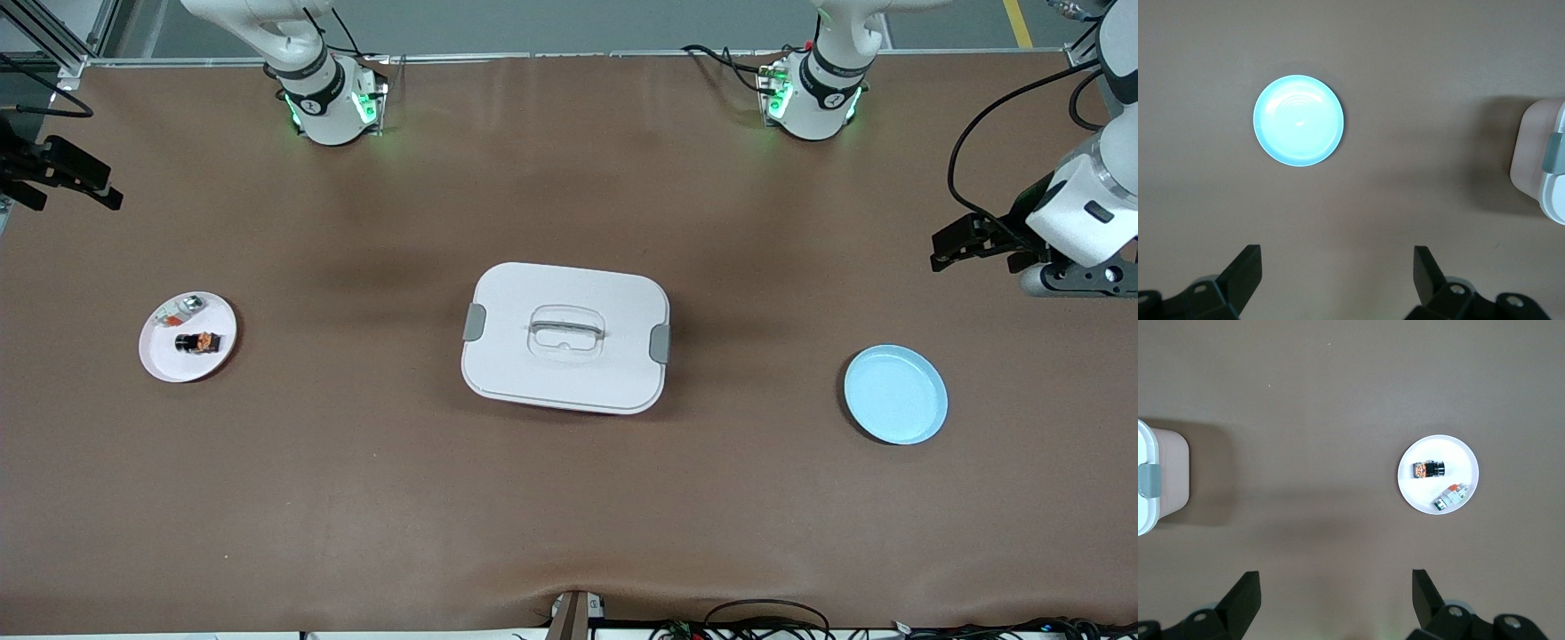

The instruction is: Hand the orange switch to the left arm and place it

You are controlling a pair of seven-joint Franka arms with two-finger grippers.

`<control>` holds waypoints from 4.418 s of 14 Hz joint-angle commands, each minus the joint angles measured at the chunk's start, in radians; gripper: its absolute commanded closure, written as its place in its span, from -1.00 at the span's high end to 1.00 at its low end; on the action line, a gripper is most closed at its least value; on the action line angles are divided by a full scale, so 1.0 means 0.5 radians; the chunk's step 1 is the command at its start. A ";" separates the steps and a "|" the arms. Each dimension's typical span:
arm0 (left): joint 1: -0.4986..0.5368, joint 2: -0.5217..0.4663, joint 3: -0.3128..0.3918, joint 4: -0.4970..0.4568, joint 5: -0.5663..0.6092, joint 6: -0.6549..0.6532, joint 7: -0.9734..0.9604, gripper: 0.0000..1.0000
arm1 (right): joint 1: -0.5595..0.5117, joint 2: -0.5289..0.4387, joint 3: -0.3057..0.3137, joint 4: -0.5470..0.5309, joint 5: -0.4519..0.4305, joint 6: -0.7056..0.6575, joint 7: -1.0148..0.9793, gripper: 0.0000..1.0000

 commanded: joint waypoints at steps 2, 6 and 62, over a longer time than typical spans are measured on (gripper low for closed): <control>-0.001 -0.017 -0.022 0.036 0.034 -0.030 0.025 1.00 | 0.012 -0.010 -0.006 -0.002 -0.019 0.006 0.028 1.00; -0.004 -0.017 -0.022 0.042 0.034 -0.030 0.028 1.00 | 0.012 -0.010 -0.006 -0.002 -0.019 0.006 0.028 1.00; 0.018 -0.002 -0.003 0.107 0.040 -0.027 0.043 1.00 | -0.372 0.521 -0.012 -0.495 -0.127 0.932 -0.399 1.00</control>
